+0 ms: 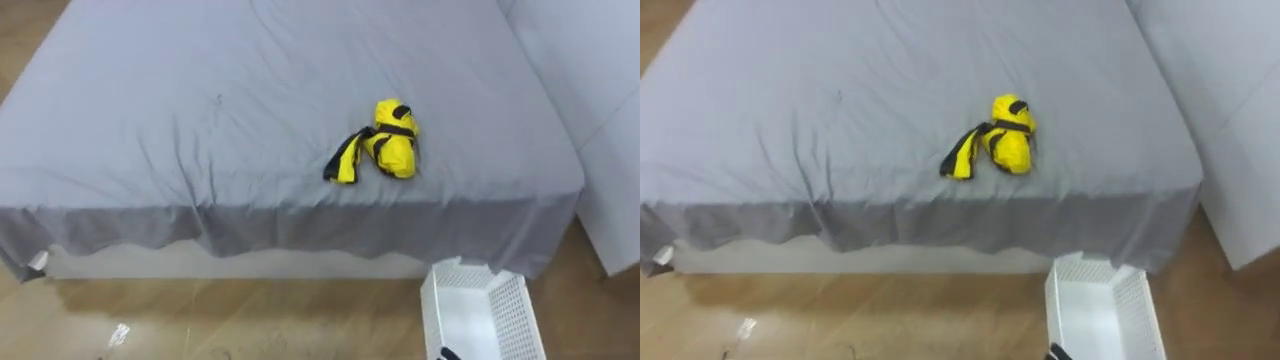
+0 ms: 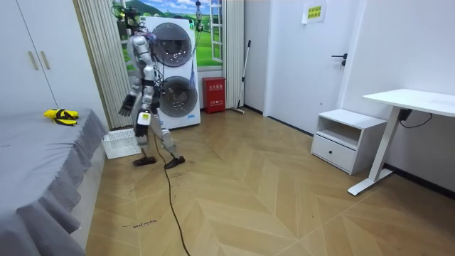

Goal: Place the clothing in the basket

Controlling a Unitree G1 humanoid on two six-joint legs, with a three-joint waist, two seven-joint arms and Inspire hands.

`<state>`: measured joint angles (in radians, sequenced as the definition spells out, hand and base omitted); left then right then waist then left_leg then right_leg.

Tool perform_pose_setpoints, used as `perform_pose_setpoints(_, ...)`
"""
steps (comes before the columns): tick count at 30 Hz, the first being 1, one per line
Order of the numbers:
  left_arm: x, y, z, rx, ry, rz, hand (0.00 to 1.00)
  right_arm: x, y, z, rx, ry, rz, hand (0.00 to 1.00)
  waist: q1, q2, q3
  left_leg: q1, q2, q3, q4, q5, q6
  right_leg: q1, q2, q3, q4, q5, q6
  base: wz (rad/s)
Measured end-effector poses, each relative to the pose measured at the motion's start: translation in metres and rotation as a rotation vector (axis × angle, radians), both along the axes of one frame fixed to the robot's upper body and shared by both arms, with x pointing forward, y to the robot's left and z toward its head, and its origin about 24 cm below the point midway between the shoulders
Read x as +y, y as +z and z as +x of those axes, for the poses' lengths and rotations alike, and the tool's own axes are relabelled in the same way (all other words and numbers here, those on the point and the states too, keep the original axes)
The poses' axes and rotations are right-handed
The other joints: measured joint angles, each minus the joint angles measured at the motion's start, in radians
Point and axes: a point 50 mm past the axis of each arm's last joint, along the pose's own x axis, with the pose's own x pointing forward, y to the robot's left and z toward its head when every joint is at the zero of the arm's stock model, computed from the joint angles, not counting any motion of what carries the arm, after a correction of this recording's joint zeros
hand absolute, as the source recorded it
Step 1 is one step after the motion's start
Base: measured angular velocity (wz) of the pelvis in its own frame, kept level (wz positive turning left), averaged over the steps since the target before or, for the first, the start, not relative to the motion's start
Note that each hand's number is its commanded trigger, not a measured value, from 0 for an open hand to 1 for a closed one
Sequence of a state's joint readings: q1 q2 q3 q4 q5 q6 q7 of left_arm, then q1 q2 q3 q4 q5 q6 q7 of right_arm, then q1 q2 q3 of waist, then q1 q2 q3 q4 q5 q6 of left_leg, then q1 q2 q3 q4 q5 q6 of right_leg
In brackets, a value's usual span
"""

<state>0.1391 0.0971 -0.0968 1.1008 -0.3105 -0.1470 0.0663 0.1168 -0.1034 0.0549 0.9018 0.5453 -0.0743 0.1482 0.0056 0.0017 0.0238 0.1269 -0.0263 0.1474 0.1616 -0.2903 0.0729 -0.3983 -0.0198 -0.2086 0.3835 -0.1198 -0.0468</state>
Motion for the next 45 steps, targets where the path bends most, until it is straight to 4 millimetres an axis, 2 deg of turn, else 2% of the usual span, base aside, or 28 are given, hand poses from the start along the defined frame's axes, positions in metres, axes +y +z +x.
perform_pose_setpoints(1,-0.002,0.0,0.0,0.004,-0.021,-0.007,0.0,0.001,0.002,0.004,-0.02,-0.004,0.0,0.0,-0.002,0.005,-0.0193,0.021,0.016,-0.006,0.013,-0.011,-0.019,0.007,0.029,0.016,-0.049,0.106,-0.046,0.29)
perform_pose_setpoints(2,-0.006,-0.002,-0.002,0.016,-0.03,-0.015,0.0,0.0,0.008,0.014,-0.063,-0.01,-0.006,0.0,0.018,0.025,-0.0369,0.028,0.047,-0.014,0.035,-0.031,-0.055,0.026,0.051,0.007,-0.025,0.093,-0.061,-0.05)
perform_pose_setpoints(3,-0.005,-0.003,-0.007,0.028,-0.025,-0.017,0.0,0.001,0.011,0.022,-0.093,-0.013,-0.007,0.0,0.031,0.038,-0.0309,0.035,0.057,-0.014,0.055,-0.038,-0.078,0.041,0.064,0.001,-0.019,0.083,-0.076,-0.33)
perform_pose_setpoints(4,-0.006,-0.003,-0.011,0.038,-0.024,-0.02,0.0,0.003,0.019,0.038,-0.153,-0.014,-0.007,0.0,0.033,0.055,-0.0198,0.03,0.086,-0.015,0.113,-0.045,-0.12,0.076,0.083,0.024,-0.02,0.071,-0.087,0.0)
perform_pose_setpoints(5,-0.004,-0.003,-0.012,0.035,-0.022,-0.017,0.0,0.004,0.024,0.046,-0.188,-0.017,-0.007,0.0,0.027,0.051,-0.0168,0.013,0.103,-0.01,0.17,-0.039,-0.13,0.115,0.085,0.066,-0.025,0.065,-0.083,0.28)
perform_pose_setpoints(6,-0.003,-0.003,-0.011,0.03,-0.021,-0.013,0.0,0.003,0.027,0.05,-0.205,-0.026,-0.008,0.0,0.027,0.043,-0.0144,0.001,0.11,-0.01,0.187,-0.036,-0.134,0.134,0.081,0.08,-0.024,0.063,-0.081,0.6)
perform_pose_setpoints(7,-0.002,0.0,-0.008,0.001,-0.024,-0.005,0.0,0.001,0.032,0.053,-0.231,-0.041,-0.005,0.0,0.026,0.024,-0.0064,-0.026,0.125,-0.001,0.201,0.005,-0.147,0.174,0.077,0.07,-0.021,0.053,-0.07,0.48)
perform_pose_setpoints(8,0.001,0.002,-0.009,-0.021,-0.025,0.005,0.0,0.002,0.033,0.054,-0.241,-0.038,0.0,0.0,0.03,0.024,-0.0126,-0.034,0.142,0.029,0.273,0.016,-0.145,0.21,0.086,0.025,-0.024,0.024,-0.061,0.34)
perform_pose_setpoints(9,0.003,0.002,-0.012,-0.019,-0.023,0.011,0.0,0.003,0.035,0.056,-0.252,-0.036,0.006,0.0,0.028,0.024,-0.009,-0.035,0.153,0.044,0.314,0.016,-0.146,0.227,0.088,-0.006,-0.032,0.008,-0.062,-0.1)
perform_pose_setpoints(10,0.005,0.002,-0.02,-0.003,-0.006,0.01,0.0,0.007,0.039,0.06,-0.275,-0.025,0.021,0.0,0.03,0.011,-0.0121,-0.052,0.174,0.068,0.409,0.021,-0.15,0.282,0.09,-0.064,-0.078,-0.01,-0.08,-0.42)
perform_pose_setpoints(11,0.006,0.001,-0.026,0.012,0.024,0.005,0.0,0.01,0.046,0.067,-0.312,-0.018,0.036,0.0,0.028,0.009,-0.0126,-0.09,0.191,0.065,0.505,0.038,-0.154,0.331,0.098,-0.061,-0.137,-0.017,-0.084,-0.5)
perform_pose_setpoints(12,0.006,0.001,-0.028,0.013,0.048,0.001,0.0,0.01,0.048,0.067,-0.326,-0.019,0.039,0.0,0.024,0.003,-0.0139,-0.114,0.197,0.051,0.553,0.038,-0.149,0.345,0.1,-0.044,-0.159,-0.021,-0.079,-0.34)
perform_pose_setpoints(13,0.009,0.001,-0.025,0.002,0.066,0.002,0.0,0.011,0.05,0.067,-0.336,-0.018,0.038,0.0,0.016,0.003,-0.014,-0.161,0.192,0.031,0.568,0.009,-0.133,0.353,0.103,-0.037,-0.167,-0.023,-0.077,-0.2)
perform_pose_setpoints(14,0.009,0.002,-0.021,-0.01,0.068,0.0,0.0,0.009,0.049,0.066,-0.329,-0.026,0.032,0.0,0.012,-0.001,-0.0111,-0.21,0.181,0.029,0.535,-0.03,-0.122,0.357,0.099,-0.018,-0.171,-0.025,-0.074,-0.32)
perform_pose_setpoints(15,0.009,0.002,-0.02,-0.015,0.076,-0.004,0.0,0.009,0.048,0.064,-0.323,-0.03,0.029,0.0,0.015,-0.004,-0.0108,-0.231,0.173,0.029,0.502,-0.044,-0.124,0.357,0.096,-0.002,-0.17,-0.025,-0.073,-0.65)
perform_pose_setpoints(16,0.008,0.003,-0.018,-0.03,0.098,-0.014,0.0,0.009,0.047,0.061,-0.311,-0.037,0.022,0.0,0.03,-0.008,-0.0113,-0.274,0.164,0.03,0.408,-0.044,-0.131,0.358,0.092,0.026,-0.17,-0.025,-0.066,-0.71)
perform_pose_setpoints(17,0.007,0.003,-0.017,-0.045,0.108,-0.017,0.0,0.008,0.046,0.058,-0.299,-0.046,0.016,0.0,0.033,-0.003,-0.0105,-0.314,0.158,0.036,0.319,-0.009,-0.091,0.356,0.091,0.045,-0.159,-0.034,-0.054,-0.66)
perform_pose_setpoints(18,0.008,0.003,-0.018,-0.044,0.11,-0.015,0.0,0.008,0.044,0.056,-0.286,-0.049,0.014,0.0,0.033,0.001,-0.0116,-0.315,0.153,0.035,0.305,0.013,-0.077,0.353,0.086,0.062,-0.151,-0.038,-0.046,-0.48)
perform_pose_setpoints(19,0.009,0.003,-0.02,-0.038,0.107,-0.012,0.0,0.008,0.045,0.055,-0.285,-0.046,0.009,0.0,0.026,-0.008,-0.0247,-0.293,0.134,0.042,0.262,0.022,-0.069,0.347,0.073,0.076,-0.146,-0.045,-0.031,-0.39)
perform_pose_setpoints(20,0.009,0.003,-0.019,-0.039,0.102,-0.016,0.0,0.006,0.05,0.056,-0.308,-0.045,0.002,0.0,0.02,-0.012,-0.0255,-0.272,0.119,0.058,0.227,0.035,-0.061,0.345,0.067,0.087,-0.149,-0.044,-0.024,-0.31)
perform_pose_setpoints(21,0.008,0.002,-0.02,-0.036,0.101,-0.018,0.0,0.006,0.052,0.058,-0.322,-0.043,-0.001,0.0,0.019,-0.013,-0.0255,-0.262,0.114,0.066,0.211,0.04,-0.059,0.345,0.059,0.094,-0.152,-0.042,-0.02,-0.18)
perform_pose_setpoints(23,0.007,0.002,-0.022,-0.029,0.094,-0.035,0.0,0.003,0.058,0.062,-0.366,-0.041,-0.024,0.0,0.016,-0.013,-0.026,-0.24,0.089,0.069,0.156,0.06,-0.052,0.345,0.042,0.094,-0.168,-0.039,-0.012,-0.02)
perform_pose_setpoints(26,0.006,0.0,-0.025,-0.011,0.088,-0.048,0.0,0.006,0.058,0.062,-0.372,-0.016,-0.031,0.0,0.02,-0.014,-0.026,-0.222,0.069,0.067,0.102,0.081,-0.05,0.345,0.037,0.094,-0.186,-0.036,-0.007,0.05)
perform_pose_setpoints(29,0.004,0.0,-0.019,-0.005,0.066,-0.055,0.0,0.016,0.06,0.068,-0.383,0.024,-0.015,0.0,0.029,-0.005,-0.0212,-0.232,0.064,0.07,0.086,0.091,-0.049,0.329,0.028,0.093,-0.186,-0.036,-0.007,0.0)
perform_pose_setpoints(36,0.005,-0.001,-0.018,0.013,0.067,-0.06,0.0,0.023,0.062,0.081,-0.395,0.105,-0.058,0.0,0.028,-0.005,-0.0191,-0.257,0.05,0.053,0.069,0.104,-0.048,0.306,0.021,0.062,-0.188,-0.037,-0.006,0.08)
perform_pose_setpoints(45,0.012,-0.001,-0.011,0.01,0.064,-0.047,0.0,0.024,0.057,0.098,-0.357,0.197,-0.147,0.0,0.032,-0.022,-0.0161,-0.328,0.045,0.026,0.069,0.117,-0.043,0.249,0.013,0.035,-0.197,-0.036,-0.005,0.1)
